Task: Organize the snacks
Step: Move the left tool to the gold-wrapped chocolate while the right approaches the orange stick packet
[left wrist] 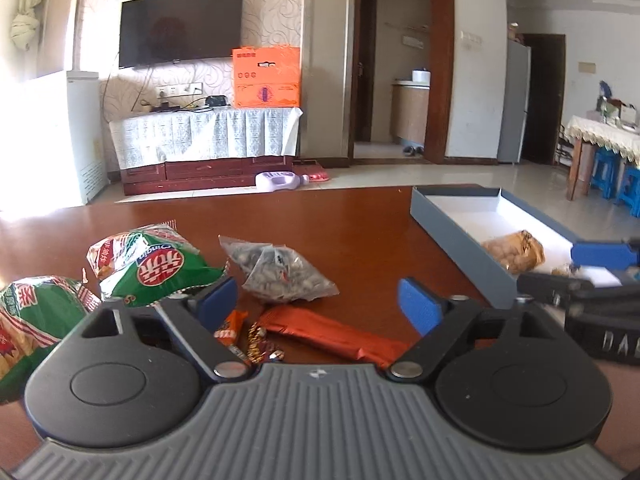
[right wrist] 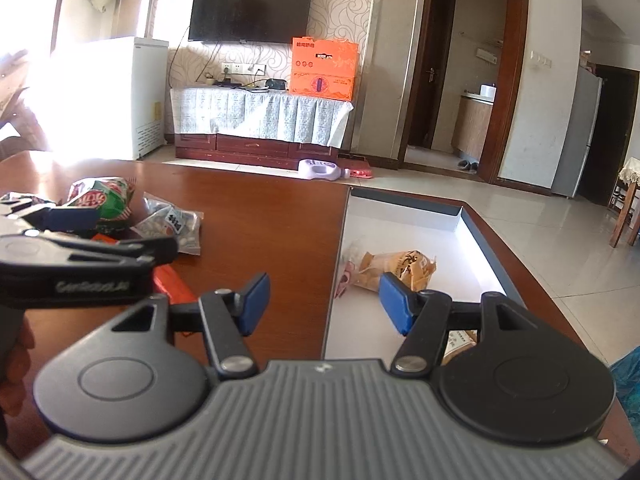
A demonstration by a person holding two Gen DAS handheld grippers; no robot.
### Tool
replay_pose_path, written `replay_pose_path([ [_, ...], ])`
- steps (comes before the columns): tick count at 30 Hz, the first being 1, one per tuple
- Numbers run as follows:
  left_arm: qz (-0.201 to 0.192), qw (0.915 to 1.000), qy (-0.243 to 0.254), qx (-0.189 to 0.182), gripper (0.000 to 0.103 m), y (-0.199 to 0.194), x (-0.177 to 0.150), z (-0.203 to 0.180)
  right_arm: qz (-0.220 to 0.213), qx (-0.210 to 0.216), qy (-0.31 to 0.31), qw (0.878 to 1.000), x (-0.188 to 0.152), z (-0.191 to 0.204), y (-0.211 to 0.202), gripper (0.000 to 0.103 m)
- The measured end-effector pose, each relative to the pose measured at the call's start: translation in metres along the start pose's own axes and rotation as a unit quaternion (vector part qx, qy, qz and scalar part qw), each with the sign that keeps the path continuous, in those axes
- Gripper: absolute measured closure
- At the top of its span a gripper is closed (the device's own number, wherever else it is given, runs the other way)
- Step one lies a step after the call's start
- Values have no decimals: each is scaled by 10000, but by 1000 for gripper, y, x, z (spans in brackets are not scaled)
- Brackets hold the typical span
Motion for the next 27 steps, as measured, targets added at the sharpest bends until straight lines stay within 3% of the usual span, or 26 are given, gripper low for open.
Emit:
replay_pose_path([
  [3,173,9996,78,-208,36,4,-4,2,-28,3,47,10000,1,1,2,40],
  [9,322,9992,186,-132,41,8,-13,6,10,47,20,10000,0,8,4,40],
  [15,357,9986,235,-302,56,11,-13,9,71,182,-53,9998,1,18,9,40],
  [20,659,9976,202,-12,56,24,-13,9,87,250,-78,9996,3,23,13,40],
  [24,815,9954,458,207,56,27,-16,4,159,297,-128,9994,3,28,17,40],
  [27,1070,9936,237,254,56,37,-16,11,188,354,-133,9991,3,32,21,40],
])
Point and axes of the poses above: each gripper's, at about its wrist camera, not at the fingertips, and y roughly the way its jaws point, z to its left, x to its top, the point moved 2 cm from there along y, roughly the way its jaws point, and after that the axes turned 15 degrees about x, right-handed, at the moved point
